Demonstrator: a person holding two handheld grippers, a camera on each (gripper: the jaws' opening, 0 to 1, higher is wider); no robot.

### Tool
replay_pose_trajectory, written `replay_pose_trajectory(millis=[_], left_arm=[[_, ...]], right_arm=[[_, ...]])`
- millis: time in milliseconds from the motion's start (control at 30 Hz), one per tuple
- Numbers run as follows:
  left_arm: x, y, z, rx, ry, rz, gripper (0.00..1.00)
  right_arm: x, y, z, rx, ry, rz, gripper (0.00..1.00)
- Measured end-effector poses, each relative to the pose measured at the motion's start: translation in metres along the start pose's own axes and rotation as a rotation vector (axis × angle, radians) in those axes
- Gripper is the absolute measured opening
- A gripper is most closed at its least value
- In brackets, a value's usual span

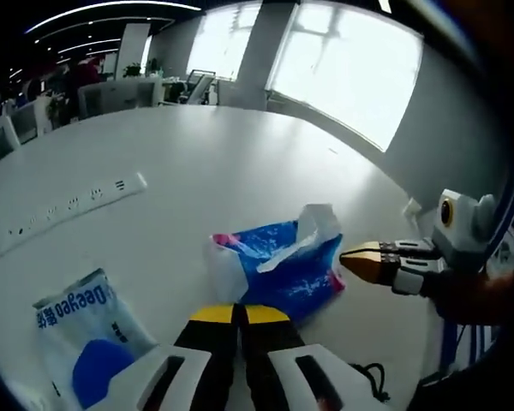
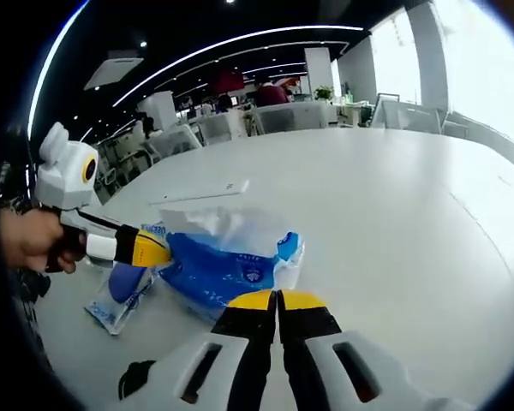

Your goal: Arrange the tabletop items into an orderly group along one side of the table until the central work area is clear of visible clutter.

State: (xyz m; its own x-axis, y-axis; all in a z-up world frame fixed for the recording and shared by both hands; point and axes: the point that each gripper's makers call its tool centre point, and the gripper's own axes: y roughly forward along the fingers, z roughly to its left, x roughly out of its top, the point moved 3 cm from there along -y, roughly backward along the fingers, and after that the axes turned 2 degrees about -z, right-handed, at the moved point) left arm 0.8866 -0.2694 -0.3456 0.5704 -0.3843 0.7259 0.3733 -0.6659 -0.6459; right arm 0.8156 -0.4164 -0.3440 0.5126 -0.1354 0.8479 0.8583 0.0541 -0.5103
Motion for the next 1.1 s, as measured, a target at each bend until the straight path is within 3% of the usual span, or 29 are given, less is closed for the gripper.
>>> replay_pose_trajectory(millis=[500, 900, 1100], left_arm=[[0.007, -0.011, -0.024, -0.012, -0.010, -0.045, 0.00], [0.006, -0.008, -0.035, 0.001, -0.059, -0.067, 0.00], [0.006, 0.000, -0.038, 0.017, -0.072, -0.062, 0.00]], right_arm=[[0.014, -0.019, -0.014, 0.001, -0.054, -0.004, 0.00], [0.021, -0.014, -0.027, 0.043, -0.161, 0.032, 0.00], [0.024, -0.010, -0.037, 0.046, -0.169, 0.030, 0.00]])
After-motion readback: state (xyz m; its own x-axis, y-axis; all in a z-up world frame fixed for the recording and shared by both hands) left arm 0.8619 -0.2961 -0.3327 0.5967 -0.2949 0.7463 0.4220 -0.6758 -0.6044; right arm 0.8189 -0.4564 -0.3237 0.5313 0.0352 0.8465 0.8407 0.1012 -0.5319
